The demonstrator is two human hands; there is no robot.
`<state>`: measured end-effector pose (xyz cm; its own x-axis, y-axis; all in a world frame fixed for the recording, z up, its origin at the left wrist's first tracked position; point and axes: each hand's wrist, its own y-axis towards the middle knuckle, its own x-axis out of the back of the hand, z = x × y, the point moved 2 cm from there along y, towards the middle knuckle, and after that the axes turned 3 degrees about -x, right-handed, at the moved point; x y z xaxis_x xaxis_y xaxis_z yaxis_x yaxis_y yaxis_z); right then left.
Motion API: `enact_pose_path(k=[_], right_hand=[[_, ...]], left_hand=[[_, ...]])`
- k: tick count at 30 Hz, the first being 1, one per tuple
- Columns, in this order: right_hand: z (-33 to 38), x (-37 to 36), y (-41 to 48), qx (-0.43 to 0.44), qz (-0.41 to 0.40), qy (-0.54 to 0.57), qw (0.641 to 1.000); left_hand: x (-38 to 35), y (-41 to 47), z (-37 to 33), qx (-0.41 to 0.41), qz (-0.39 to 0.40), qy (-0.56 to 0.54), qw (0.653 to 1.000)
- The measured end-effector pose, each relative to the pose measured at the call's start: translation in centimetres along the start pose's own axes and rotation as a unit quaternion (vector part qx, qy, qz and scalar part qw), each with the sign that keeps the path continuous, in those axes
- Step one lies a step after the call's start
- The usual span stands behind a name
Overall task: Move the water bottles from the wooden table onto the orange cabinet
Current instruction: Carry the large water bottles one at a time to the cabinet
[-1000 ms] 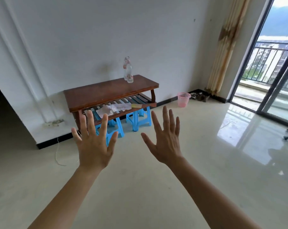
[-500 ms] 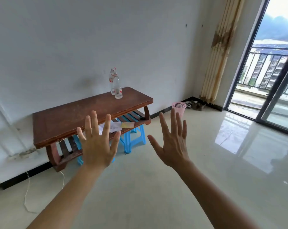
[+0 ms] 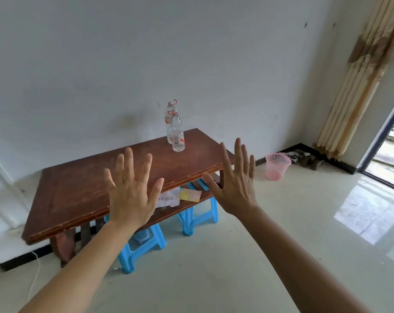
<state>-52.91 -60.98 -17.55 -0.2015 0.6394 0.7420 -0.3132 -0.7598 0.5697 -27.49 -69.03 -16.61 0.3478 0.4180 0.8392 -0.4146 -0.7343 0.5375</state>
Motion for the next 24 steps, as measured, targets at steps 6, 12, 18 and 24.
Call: enact_pose_path(k=[6,12,18,24], right_hand=[[-1.0,-10.4,9.2,0.003,0.040,-0.005,0.999],[-1.0,-21.4,21.2,-0.012,0.075,-0.027,0.997],[-2.5,-28.2,30.2,-0.053,0.086,-0.012,0.995],[-7.6,-35.8,35.5,-0.093,0.118,-0.005,0.989]], left_hand=[[-8.5,8.3,6.3,0.028,0.023,0.008,0.999],[-17.8,20.1,13.2,0.035,0.056,-0.013,0.998],[-24.4,31.2,17.7,0.007,0.074,-0.028,0.997],[-32.9,37.4,18.6,-0.010,0.101,-0.034,0.994]])
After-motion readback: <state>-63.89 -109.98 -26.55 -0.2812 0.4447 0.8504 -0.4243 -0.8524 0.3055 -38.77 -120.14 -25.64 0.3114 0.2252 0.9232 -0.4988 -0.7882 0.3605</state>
